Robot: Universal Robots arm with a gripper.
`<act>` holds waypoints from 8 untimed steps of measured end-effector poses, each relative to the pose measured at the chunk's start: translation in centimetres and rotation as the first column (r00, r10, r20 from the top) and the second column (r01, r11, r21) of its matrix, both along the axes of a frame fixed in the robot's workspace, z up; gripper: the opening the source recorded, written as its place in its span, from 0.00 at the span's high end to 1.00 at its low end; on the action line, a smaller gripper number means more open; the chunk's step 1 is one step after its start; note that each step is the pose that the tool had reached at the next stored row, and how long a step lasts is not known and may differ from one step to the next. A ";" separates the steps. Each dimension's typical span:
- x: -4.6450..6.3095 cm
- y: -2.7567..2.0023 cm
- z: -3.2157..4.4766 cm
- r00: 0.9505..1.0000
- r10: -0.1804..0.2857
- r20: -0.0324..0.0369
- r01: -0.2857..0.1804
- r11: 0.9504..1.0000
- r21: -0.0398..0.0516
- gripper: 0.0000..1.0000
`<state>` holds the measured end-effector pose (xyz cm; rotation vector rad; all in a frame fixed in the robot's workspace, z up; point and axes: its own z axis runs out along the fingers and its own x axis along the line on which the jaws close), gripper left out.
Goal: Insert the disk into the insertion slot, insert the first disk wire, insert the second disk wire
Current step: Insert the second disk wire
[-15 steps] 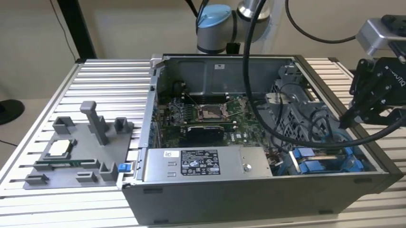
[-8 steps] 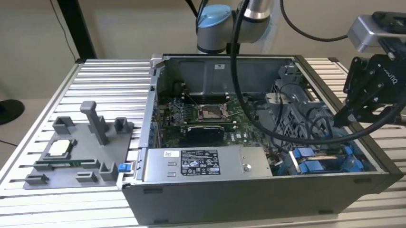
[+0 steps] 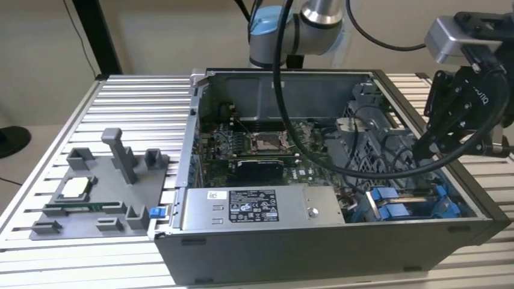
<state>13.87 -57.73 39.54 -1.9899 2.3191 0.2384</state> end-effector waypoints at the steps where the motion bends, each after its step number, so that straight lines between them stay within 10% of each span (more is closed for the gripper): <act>1: -0.2 0.00 0.00 1.000 0.000 0.000 0.000 1.000 0.000 1.00; 8: -1.4 -0.01 0.00 1.000 0.000 0.000 0.000 1.000 0.000 1.00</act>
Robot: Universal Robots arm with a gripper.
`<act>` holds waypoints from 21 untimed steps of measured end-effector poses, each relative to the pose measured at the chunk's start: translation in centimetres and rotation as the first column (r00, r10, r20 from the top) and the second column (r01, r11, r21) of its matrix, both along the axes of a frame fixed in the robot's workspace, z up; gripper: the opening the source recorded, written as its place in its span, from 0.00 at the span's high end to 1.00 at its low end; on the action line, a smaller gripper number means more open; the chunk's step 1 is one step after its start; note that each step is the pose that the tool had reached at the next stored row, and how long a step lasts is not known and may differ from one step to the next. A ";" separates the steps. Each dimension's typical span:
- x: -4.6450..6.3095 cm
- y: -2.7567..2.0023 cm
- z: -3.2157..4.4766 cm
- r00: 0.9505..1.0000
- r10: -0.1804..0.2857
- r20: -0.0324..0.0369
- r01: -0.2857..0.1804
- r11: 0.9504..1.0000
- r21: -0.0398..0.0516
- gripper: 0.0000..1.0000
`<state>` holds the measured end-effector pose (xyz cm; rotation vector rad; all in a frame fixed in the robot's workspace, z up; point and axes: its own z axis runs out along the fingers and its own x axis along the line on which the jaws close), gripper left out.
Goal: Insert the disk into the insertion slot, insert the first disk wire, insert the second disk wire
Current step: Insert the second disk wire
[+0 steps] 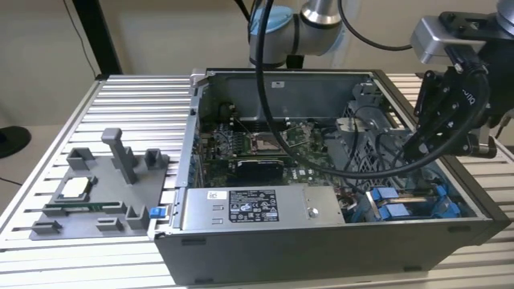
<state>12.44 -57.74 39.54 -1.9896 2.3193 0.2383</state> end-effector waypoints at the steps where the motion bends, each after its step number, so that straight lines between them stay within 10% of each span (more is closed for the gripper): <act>1: -0.2 -0.01 -0.01 1.000 0.000 0.000 0.000 1.000 0.000 1.00; 12: -0.9 -0.19 -0.18 1.000 0.000 0.001 0.000 1.000 0.000 1.00; 21: -0.9 -0.20 -1.36 1.000 0.000 0.014 0.000 1.000 -0.005 1.00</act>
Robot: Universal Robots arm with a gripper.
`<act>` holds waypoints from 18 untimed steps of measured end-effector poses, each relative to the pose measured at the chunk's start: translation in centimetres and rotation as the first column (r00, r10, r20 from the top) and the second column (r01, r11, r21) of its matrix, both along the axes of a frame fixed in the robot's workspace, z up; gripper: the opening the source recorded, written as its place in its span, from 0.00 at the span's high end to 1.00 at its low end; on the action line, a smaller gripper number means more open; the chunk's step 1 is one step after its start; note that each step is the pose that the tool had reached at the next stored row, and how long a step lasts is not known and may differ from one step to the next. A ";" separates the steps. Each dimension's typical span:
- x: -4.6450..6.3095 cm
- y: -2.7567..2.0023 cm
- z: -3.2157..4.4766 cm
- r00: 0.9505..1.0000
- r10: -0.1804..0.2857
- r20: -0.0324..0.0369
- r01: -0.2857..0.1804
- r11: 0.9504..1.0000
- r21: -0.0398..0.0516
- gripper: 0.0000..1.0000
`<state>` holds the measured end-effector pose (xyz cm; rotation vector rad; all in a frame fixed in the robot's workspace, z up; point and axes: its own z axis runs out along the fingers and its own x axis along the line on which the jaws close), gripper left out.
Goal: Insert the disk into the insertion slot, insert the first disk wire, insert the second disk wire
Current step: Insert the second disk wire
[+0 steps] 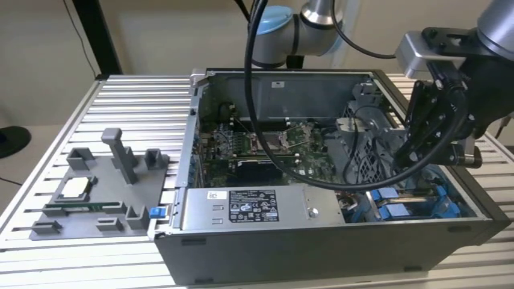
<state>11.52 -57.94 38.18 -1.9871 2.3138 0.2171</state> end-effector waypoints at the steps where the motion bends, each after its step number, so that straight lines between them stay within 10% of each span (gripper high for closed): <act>1: 0.0 -0.01 -0.11 1.000 0.000 0.002 0.000 1.000 0.000 1.00; 18: 0.1 -1.55 -1.47 0.999 0.000 0.038 0.000 1.000 -0.001 1.00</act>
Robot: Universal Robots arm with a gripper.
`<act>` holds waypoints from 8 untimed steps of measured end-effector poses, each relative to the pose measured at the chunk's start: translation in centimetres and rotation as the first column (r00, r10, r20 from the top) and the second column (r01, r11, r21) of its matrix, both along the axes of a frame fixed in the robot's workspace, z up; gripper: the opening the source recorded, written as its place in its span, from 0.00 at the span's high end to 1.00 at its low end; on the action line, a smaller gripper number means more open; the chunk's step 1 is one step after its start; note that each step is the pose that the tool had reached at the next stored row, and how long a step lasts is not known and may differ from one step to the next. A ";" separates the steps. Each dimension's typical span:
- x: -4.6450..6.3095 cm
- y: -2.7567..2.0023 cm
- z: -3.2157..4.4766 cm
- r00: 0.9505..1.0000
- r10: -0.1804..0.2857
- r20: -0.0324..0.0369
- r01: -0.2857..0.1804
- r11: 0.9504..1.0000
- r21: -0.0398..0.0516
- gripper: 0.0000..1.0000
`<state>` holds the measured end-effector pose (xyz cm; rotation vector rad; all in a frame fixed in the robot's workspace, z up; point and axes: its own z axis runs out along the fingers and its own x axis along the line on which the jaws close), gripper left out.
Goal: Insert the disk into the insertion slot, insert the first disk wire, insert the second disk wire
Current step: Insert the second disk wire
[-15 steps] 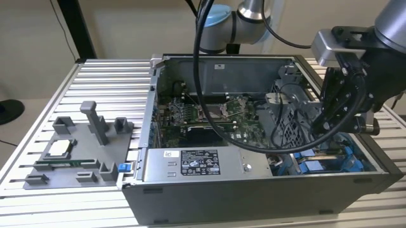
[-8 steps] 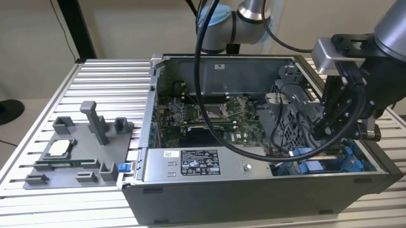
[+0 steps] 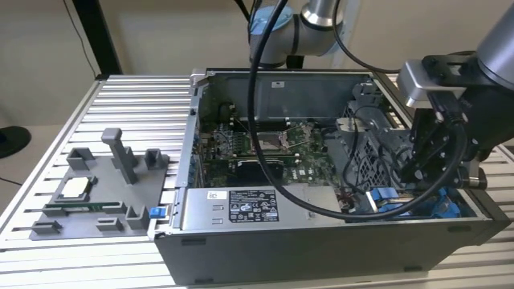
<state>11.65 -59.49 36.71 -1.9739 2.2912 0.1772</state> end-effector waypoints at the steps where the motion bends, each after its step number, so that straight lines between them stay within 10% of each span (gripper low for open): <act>1: 0.0 -0.08 -0.04 1.000 0.000 0.000 0.000 1.000 0.000 1.00; 8: 0.1 -0.31 -0.66 1.000 0.001 0.007 -0.001 1.000 0.000 1.00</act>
